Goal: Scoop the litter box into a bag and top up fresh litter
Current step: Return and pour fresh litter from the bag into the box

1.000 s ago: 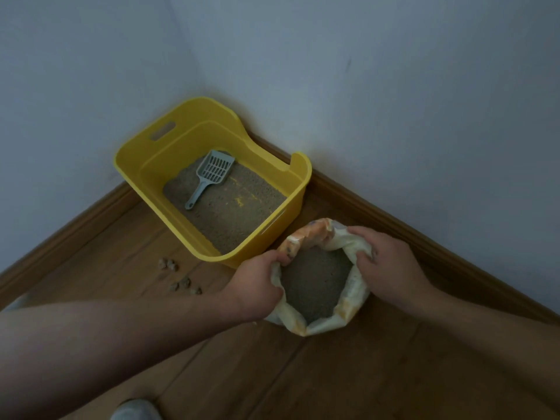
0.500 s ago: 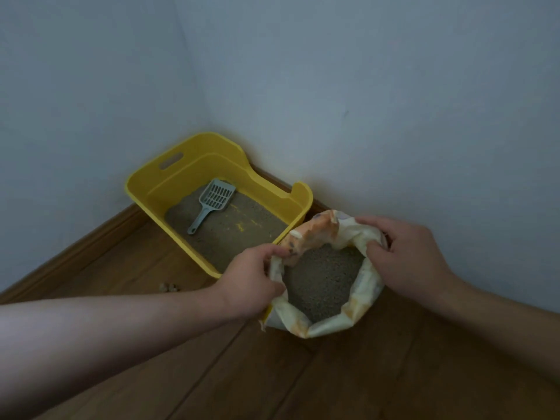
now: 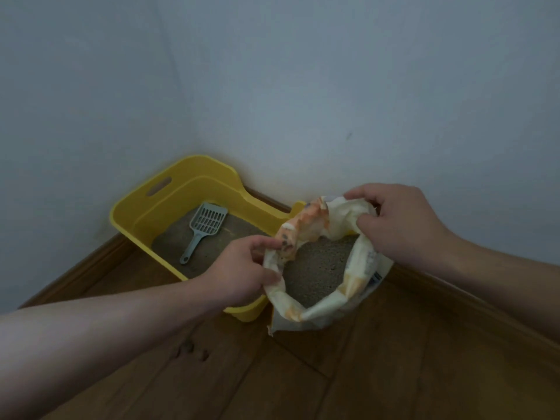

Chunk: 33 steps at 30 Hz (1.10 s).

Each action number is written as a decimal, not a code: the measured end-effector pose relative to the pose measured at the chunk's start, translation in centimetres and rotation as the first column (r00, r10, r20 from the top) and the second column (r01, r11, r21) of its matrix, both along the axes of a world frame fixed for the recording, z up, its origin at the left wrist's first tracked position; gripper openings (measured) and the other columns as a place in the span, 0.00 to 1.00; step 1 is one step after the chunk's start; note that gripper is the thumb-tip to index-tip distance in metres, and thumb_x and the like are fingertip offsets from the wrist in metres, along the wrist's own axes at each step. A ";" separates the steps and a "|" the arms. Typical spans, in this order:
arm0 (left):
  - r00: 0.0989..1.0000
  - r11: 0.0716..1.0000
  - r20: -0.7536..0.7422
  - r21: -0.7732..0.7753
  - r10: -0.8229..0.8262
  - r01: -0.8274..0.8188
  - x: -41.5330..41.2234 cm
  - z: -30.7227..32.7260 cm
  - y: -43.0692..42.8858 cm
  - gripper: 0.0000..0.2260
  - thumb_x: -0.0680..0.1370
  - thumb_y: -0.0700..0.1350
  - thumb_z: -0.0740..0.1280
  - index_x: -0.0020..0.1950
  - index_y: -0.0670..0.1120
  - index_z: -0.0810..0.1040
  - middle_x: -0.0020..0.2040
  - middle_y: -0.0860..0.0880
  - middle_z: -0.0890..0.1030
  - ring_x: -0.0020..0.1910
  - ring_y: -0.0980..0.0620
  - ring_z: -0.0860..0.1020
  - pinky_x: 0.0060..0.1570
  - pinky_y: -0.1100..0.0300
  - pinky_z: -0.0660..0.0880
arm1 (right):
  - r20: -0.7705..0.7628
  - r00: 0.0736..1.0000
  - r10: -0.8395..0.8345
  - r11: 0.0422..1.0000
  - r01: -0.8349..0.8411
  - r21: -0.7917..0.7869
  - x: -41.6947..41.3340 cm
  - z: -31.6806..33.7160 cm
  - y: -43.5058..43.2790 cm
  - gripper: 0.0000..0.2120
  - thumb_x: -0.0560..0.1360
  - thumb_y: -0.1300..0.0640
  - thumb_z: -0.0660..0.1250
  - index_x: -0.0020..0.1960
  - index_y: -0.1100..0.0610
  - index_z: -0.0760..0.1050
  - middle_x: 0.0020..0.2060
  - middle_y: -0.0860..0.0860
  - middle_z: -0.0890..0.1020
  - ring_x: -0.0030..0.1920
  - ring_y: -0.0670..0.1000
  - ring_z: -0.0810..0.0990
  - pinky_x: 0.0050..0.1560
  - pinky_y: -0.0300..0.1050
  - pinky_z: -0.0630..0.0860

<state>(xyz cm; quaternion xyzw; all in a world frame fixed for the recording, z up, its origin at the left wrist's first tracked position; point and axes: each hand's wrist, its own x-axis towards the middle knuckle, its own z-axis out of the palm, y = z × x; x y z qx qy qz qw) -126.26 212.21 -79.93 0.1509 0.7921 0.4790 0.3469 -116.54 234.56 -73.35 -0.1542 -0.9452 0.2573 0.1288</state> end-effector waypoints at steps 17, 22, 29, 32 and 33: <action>0.990 0.992 0.100 0.075 0.096 -0.103 -4.6 -3.1 -1.8 0.21 0.71 0.31 0.74 0.59 0.52 0.80 0.48 0.46 0.83 0.38 0.54 0.83 0.34 0.62 0.77 | 0.066 0.998 0.017 0.998 -0.021 0.058 -6.0 0.5 -3.0 0.18 0.72 0.61 0.67 0.59 0.50 0.82 0.46 0.48 0.83 0.39 0.42 0.76 0.38 0.32 0.71; 0.987 0.988 0.102 0.080 0.121 -0.130 -4.9 -3.2 -2.2 0.21 0.71 0.31 0.73 0.58 0.52 0.81 0.53 0.48 0.81 0.43 0.54 0.82 0.35 0.63 0.77 | 0.019 0.999 0.041 0.999 -0.041 0.000 -6.2 0.1 -3.9 0.15 0.72 0.59 0.67 0.55 0.46 0.82 0.39 0.43 0.79 0.36 0.39 0.78 0.35 0.36 0.76; 0.973 0.984 0.201 0.110 0.114 -0.138 -5.3 -3.4 -2.3 0.23 0.73 0.28 0.70 0.64 0.48 0.79 0.57 0.50 0.81 0.48 0.49 0.84 0.39 0.58 0.81 | 0.055 0.997 0.059 0.998 -0.058 -0.028 -7.7 0.8 -4.1 0.14 0.70 0.61 0.69 0.50 0.46 0.84 0.35 0.37 0.76 0.34 0.37 0.75 0.30 0.25 0.67; 0.972 0.987 0.214 0.108 0.095 -0.120 -5.5 -3.6 -2.7 0.24 0.73 0.28 0.69 0.66 0.47 0.78 0.59 0.49 0.81 0.50 0.48 0.83 0.40 0.58 0.81 | 0.048 0.995 0.092 0.993 -0.089 -0.075 -8.3 0.9 -5.0 0.13 0.70 0.61 0.69 0.46 0.43 0.82 0.35 0.40 0.78 0.31 0.37 0.77 0.29 0.24 0.68; 0.971 0.987 0.221 0.109 0.091 -0.117 -5.5 -3.7 -2.8 0.24 0.74 0.29 0.69 0.66 0.48 0.78 0.59 0.50 0.80 0.51 0.48 0.83 0.42 0.56 0.81 | 0.041 0.994 0.099 0.992 -0.095 -0.088 -8.6 0.9 -5.2 0.12 0.70 0.60 0.69 0.45 0.42 0.81 0.35 0.41 0.79 0.31 0.36 0.77 0.28 0.25 0.68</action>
